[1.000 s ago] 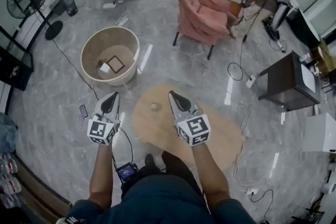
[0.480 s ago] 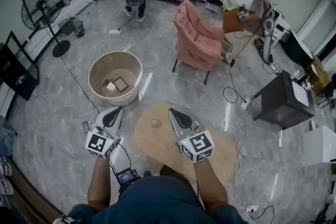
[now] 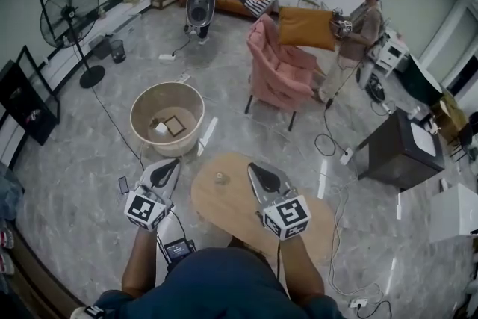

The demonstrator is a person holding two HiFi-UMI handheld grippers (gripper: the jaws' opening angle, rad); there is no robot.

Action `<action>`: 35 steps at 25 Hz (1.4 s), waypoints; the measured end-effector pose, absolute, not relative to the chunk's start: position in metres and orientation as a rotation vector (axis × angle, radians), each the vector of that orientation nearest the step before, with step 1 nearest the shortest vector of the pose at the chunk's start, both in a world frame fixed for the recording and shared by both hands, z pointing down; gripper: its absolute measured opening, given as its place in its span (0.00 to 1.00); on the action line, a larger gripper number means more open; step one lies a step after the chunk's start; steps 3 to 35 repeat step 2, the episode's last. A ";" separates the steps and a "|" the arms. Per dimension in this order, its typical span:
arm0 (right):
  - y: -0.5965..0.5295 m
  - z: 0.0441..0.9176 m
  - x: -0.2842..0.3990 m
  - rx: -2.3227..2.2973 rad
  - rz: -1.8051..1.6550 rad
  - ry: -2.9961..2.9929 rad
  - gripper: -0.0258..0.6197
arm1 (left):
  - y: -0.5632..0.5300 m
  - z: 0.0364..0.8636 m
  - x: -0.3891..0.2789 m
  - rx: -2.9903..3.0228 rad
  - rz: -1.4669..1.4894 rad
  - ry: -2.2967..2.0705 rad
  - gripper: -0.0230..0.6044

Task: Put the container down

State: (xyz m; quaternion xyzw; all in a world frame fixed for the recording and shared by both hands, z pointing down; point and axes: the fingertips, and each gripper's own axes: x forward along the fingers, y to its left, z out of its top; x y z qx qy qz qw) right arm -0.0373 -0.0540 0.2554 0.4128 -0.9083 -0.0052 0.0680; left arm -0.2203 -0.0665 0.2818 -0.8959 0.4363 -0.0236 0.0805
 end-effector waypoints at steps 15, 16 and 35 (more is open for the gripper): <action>-0.044 0.255 -0.034 1.253 -0.020 -2.731 0.04 | -0.058 0.282 -0.219 -2.681 -0.070 1.300 0.03; -0.044 0.255 -0.034 1.253 -0.020 -2.731 0.04 | -0.058 0.282 -0.219 -2.681 -0.070 1.300 0.03; -0.044 0.255 -0.034 1.253 -0.020 -2.731 0.04 | -0.058 0.282 -0.219 -2.681 -0.070 1.300 0.03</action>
